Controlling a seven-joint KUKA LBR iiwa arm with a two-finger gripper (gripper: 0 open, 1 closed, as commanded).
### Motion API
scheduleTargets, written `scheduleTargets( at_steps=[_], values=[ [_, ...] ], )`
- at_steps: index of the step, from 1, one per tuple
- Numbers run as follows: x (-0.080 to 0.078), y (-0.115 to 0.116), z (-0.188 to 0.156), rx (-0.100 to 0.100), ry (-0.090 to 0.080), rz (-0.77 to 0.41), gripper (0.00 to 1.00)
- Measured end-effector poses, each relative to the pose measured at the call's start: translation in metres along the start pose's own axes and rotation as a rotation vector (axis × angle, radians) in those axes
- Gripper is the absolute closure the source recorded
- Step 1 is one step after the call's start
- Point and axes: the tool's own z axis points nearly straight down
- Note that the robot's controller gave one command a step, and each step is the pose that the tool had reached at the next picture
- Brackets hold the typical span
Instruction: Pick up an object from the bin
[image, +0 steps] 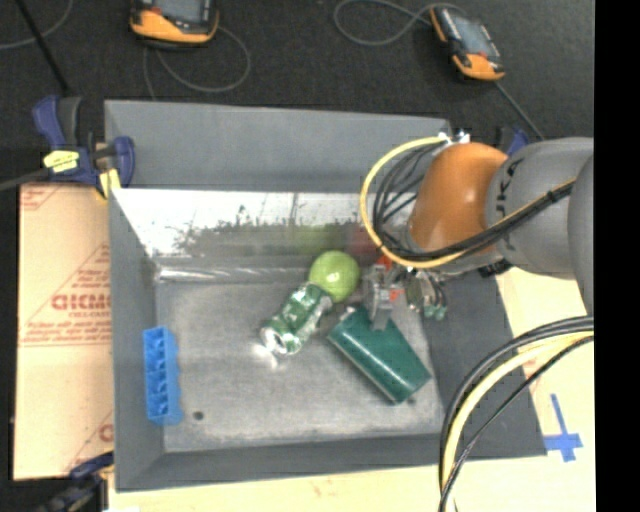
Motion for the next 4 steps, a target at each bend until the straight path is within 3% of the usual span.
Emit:
scheduleTargets(
  at_steps=[4],
  values=[
    [0.0000,0.0002,0.0000,0.000,0.000,-0.002,1.00]
  ],
)
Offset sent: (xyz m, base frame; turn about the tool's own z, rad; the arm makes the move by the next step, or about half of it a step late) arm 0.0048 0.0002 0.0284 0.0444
